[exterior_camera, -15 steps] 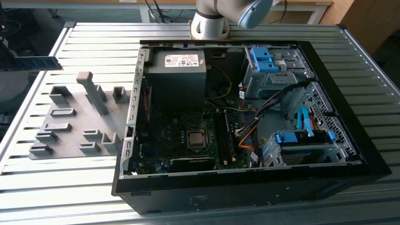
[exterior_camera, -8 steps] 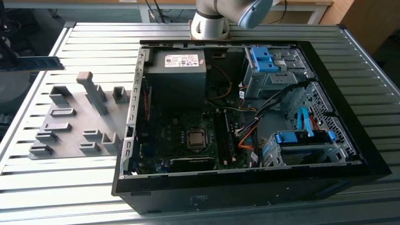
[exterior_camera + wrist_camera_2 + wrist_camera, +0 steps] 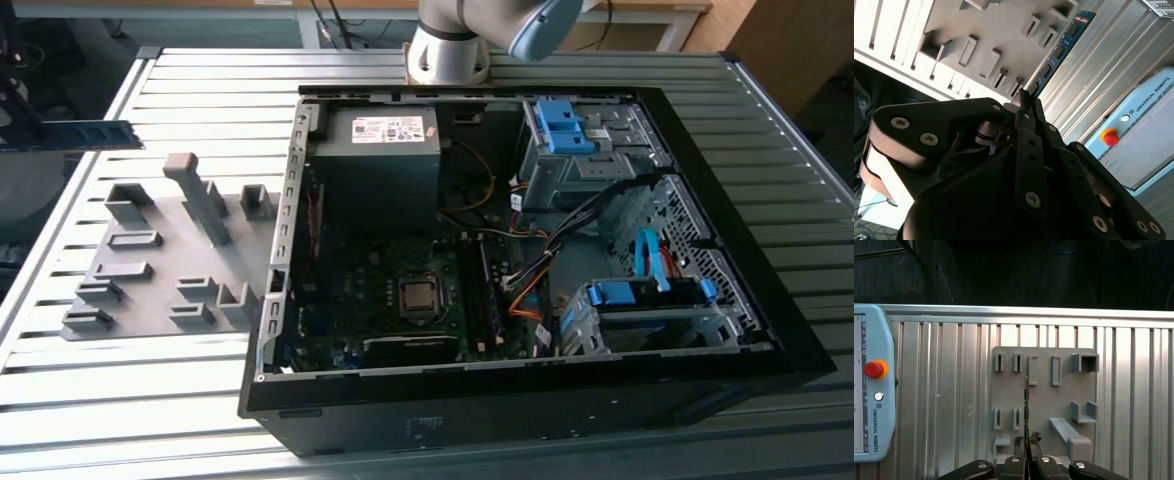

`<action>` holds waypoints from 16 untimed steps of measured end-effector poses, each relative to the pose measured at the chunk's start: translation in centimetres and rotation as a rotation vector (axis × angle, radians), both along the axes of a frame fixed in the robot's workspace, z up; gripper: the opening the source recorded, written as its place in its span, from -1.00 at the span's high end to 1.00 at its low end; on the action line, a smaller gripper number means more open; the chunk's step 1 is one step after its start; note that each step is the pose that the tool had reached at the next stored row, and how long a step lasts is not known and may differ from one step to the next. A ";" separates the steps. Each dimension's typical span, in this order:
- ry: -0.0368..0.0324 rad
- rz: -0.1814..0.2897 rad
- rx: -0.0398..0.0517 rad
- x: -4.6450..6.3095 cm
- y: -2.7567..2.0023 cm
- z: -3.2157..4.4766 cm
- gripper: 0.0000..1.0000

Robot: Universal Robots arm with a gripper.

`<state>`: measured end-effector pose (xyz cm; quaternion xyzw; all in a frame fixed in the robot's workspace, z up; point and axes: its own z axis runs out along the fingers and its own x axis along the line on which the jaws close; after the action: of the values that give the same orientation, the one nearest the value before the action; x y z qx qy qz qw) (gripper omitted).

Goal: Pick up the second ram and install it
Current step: 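Pick up the second ram and move it above second insertion slot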

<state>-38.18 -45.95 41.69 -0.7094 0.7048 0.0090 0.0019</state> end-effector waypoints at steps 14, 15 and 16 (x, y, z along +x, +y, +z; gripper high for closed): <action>0.0000 0.000 0.0000 0.7 0.00 0.00 0.72; 0.0000 0.000 0.0000 0.7 0.00 0.00 0.72; 0.0000 0.000 0.0000 0.8 0.00 0.00 0.72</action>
<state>-37.38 -45.95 41.69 -0.7094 0.7048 0.0090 0.0019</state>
